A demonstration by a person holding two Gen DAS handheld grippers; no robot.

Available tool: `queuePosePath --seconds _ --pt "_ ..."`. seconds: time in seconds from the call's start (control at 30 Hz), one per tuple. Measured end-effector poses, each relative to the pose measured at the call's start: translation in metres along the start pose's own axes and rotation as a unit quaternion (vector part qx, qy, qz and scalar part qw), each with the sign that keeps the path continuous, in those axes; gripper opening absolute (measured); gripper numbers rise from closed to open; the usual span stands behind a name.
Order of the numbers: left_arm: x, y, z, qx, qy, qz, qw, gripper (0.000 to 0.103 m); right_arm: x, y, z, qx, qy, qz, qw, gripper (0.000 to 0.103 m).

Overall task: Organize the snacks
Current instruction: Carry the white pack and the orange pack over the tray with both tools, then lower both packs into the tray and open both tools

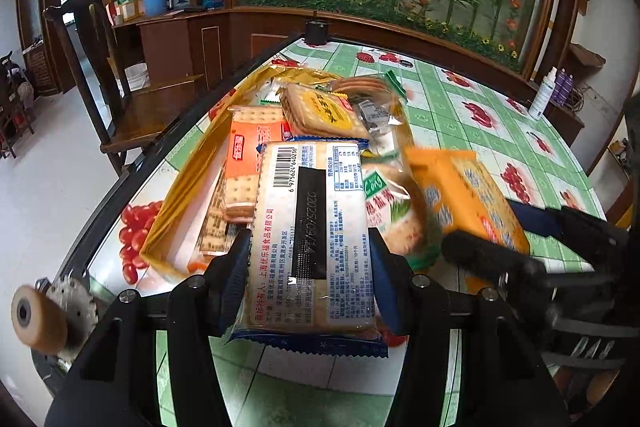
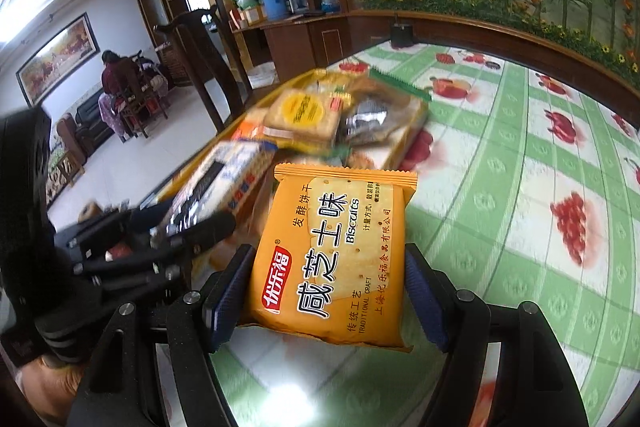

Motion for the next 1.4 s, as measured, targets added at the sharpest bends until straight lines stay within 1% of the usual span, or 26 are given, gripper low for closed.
queuePosePath --seconds 0.13,0.4,0.6,0.73,1.4 --pt "-0.006 0.007 0.001 0.004 -0.002 0.003 1.0 0.054 -0.008 0.024 -0.01 -0.021 0.019 -0.012 1.0 0.074" --pt "-0.021 0.019 0.008 0.009 0.008 0.008 0.9999 0.054 -0.032 0.064 -0.021 -0.032 0.032 -0.025 0.999 0.074" --pt "-0.032 0.024 0.011 0.013 0.01 0.015 0.9998 0.054 -0.053 0.084 -0.022 -0.038 0.044 -0.026 0.998 0.074" --pt "-0.037 0.026 0.011 0.012 0.012 0.017 0.9997 0.054 -0.061 0.089 -0.023 -0.039 0.047 -0.026 0.998 0.074" --pt "-0.046 0.035 0.016 0.008 0.027 0.014 0.9995 0.054 -0.089 0.092 -0.034 -0.056 0.055 -0.018 0.997 0.074"
Point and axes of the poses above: each gripper's, at about its wrist camera, not at the fingertips, and x roughly against the way its jaws point, z to its left, y to its top, the point moved 8 cm from there along -x, roughly the way its jaws point, and after that the axes turned 3 degrees about y, right-handed, at the moved point
